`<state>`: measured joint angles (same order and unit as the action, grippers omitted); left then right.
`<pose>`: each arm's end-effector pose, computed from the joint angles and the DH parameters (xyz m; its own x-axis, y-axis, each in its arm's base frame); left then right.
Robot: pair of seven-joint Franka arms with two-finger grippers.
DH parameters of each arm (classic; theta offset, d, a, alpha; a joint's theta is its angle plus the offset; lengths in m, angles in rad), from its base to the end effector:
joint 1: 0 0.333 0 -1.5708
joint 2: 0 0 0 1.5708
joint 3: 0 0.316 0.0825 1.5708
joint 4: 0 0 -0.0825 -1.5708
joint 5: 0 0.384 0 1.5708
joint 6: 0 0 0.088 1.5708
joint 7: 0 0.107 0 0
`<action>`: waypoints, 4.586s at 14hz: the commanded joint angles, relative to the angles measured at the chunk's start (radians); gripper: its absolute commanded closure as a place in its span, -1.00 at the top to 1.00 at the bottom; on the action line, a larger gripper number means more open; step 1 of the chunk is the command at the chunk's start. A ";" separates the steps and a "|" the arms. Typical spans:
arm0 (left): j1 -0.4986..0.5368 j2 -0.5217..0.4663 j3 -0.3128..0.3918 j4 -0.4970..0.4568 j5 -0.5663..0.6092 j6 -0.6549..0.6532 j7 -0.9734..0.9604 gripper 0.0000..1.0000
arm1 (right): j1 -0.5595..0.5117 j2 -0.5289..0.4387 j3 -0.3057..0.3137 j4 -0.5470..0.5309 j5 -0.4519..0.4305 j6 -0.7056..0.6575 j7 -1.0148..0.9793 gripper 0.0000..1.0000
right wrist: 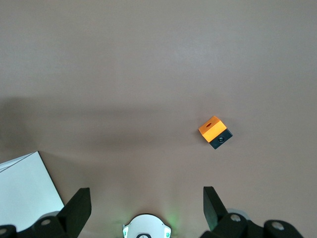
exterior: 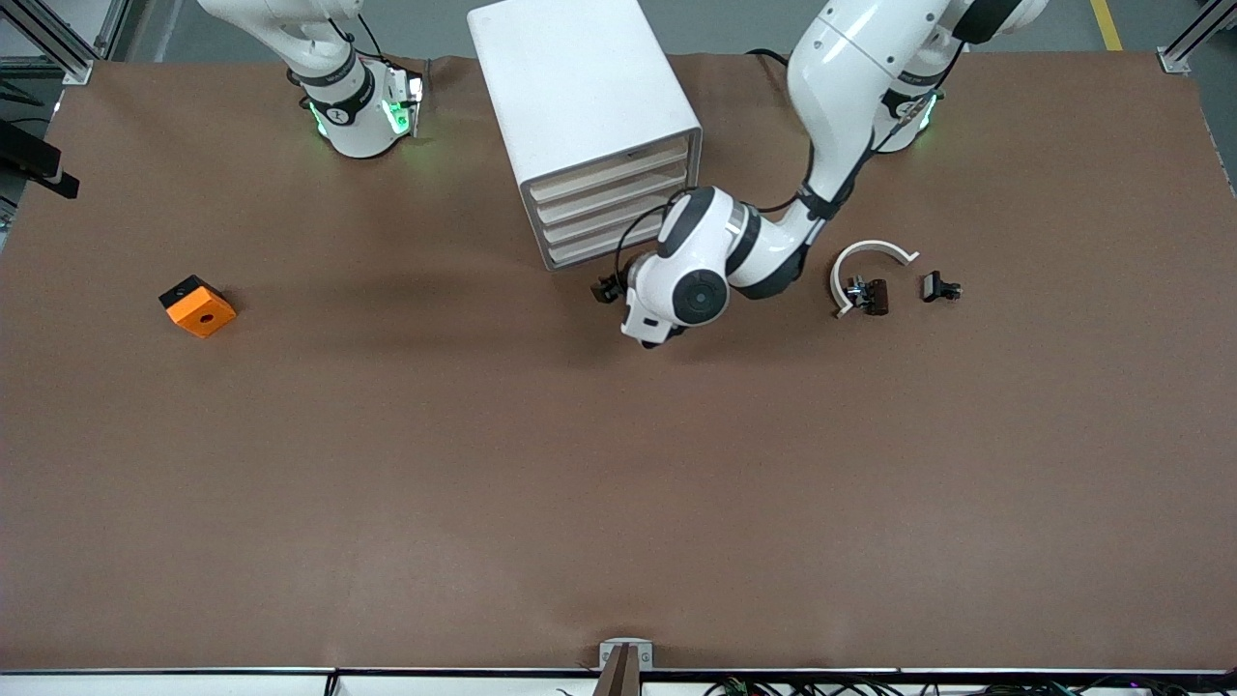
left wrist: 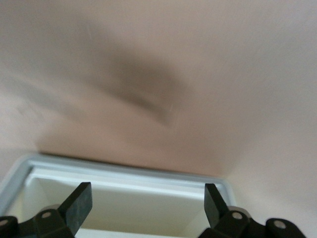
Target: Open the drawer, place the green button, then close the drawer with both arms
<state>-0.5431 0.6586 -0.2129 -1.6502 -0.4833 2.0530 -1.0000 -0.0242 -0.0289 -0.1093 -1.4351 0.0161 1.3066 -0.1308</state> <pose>0.4751 -0.4623 0.2254 0.7064 0.4427 -0.5522 0.5249 -0.8511 -0.0109 0.5111 -0.0677 0.6803 0.9954 0.0025 -0.0962 -0.0006 -0.9995 -0.0319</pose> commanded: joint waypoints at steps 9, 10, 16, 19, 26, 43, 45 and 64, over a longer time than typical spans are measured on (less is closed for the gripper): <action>0.392 -0.362 -0.002 -0.141 0.196 -0.204 0.622 1.00 | -0.037 -0.075 0.016 -0.079 -0.004 0.043 -0.072 1.00; 0.440 -0.388 -0.002 -0.137 0.213 -0.277 0.718 1.00 | -0.039 -0.075 0.016 -0.079 -0.002 0.043 -0.072 1.00; 0.653 -0.606 -0.005 -0.198 0.327 -0.418 1.099 1.00 | -0.045 -0.077 0.016 -0.077 0.007 0.054 0.035 1.00; 0.779 -0.726 -0.005 -0.262 0.345 -0.458 1.344 1.00 | -0.040 -0.077 0.017 -0.079 0.007 0.056 0.013 1.00; 0.879 -0.840 0.003 -0.332 0.402 -0.441 1.551 1.00 | -0.040 -0.077 0.017 -0.079 0.007 0.056 0.007 1.00; 0.515 -0.741 0.250 -0.117 0.485 -0.395 1.189 1.00 | -0.046 -0.082 0.011 -0.079 -0.005 0.059 -0.026 1.00; 0.517 -0.741 0.250 -0.080 0.485 -0.398 1.186 1.00 | -0.048 -0.082 0.011 -0.080 -0.005 0.057 -0.026 1.00; 0.517 -0.737 0.233 0.027 0.471 -0.442 0.957 1.00 | -0.046 -0.082 0.011 -0.079 -0.007 0.062 -0.026 1.00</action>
<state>-0.0299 -0.0866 0.0224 -1.6491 -0.0201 1.6345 -0.0432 -0.0623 -0.0821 -0.1040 -1.4863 0.0155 1.3568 -0.1456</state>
